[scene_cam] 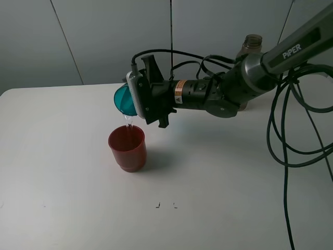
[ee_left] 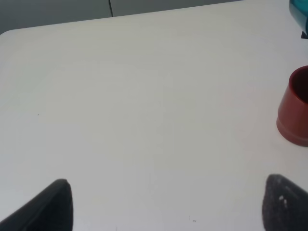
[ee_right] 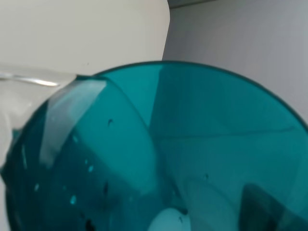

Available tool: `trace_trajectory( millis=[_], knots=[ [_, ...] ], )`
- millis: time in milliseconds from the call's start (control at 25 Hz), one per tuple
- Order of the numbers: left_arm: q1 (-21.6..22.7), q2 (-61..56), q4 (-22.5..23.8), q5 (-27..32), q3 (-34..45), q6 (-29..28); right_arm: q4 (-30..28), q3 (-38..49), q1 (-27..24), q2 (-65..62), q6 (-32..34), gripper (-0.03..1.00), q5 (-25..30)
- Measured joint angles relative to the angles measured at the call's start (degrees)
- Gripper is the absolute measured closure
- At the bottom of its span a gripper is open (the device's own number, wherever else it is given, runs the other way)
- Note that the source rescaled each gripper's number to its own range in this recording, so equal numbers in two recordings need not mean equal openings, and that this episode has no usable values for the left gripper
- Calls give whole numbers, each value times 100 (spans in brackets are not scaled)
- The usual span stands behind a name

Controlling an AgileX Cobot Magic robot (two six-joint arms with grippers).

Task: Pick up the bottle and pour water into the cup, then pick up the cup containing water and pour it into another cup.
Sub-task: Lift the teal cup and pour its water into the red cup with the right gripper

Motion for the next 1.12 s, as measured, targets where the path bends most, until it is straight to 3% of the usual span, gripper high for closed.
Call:
trace_trajectory(
  millis=[800, 1120],
  knots=[
    [0, 0, 0, 0, 0, 0, -172, 0, 52, 0, -1225, 93, -290],
    [0, 0, 0, 0, 0, 0, -298, 0, 52, 0, -2193, 93, -362]
  ],
)
